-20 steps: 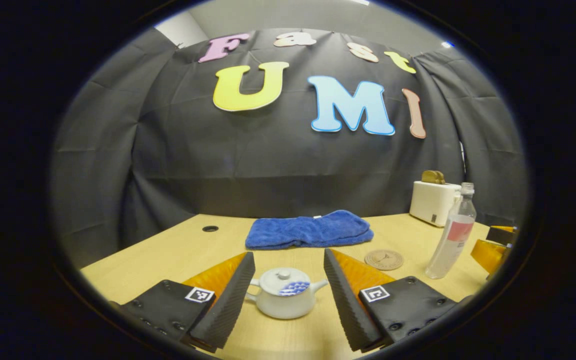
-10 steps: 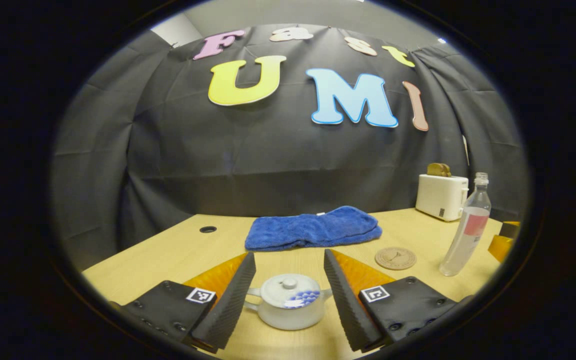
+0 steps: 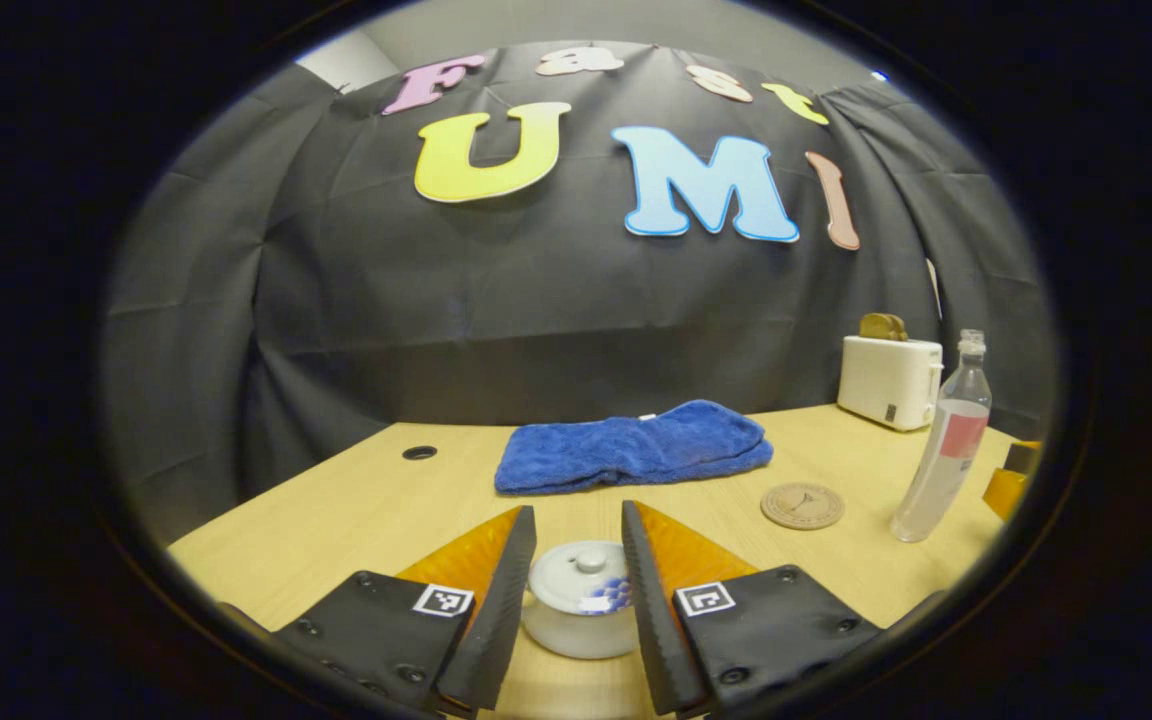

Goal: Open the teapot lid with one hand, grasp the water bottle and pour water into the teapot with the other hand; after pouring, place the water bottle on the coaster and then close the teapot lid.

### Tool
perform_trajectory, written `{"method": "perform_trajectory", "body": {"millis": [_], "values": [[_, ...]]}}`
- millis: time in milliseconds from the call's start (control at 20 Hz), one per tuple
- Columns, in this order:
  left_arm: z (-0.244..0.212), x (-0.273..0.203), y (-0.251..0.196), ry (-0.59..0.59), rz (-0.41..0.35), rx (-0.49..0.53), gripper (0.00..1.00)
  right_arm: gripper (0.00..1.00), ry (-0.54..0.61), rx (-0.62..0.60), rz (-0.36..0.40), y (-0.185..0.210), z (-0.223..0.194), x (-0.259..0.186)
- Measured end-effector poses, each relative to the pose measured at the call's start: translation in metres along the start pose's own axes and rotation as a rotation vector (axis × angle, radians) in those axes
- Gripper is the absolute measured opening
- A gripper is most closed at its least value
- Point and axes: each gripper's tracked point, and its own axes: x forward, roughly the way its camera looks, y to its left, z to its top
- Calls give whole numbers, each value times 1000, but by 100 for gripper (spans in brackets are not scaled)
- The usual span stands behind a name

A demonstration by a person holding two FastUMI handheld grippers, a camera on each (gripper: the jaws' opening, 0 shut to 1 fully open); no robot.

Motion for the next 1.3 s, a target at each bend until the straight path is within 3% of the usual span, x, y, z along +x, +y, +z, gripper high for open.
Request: {"method": "perform_trajectory", "body": {"millis": [250,350,500,650,900,950,1300], "values": [[-6,5,2,29,18,48,64,97,-4,18,-7,-3,1,-1],[-5,4,2,34,13,31,27,97,-6,22,-9,-4,2,-2],[-6,6,1,47,14,45,36,97,-9,28,-12,-5,1,-1],[-4,5,1,45,28,65,14,97,-9,34,-15,-6,2,-1],[0,8,3,38,17,46,14,97,-8,38,-18,-7,1,0],[5,4,4,23,17,31,6,97,-5,34,-17,-7,2,1],[22,-1,4,-4,-3,42,7,97,12,-3,-4,-2,2,8]]}}
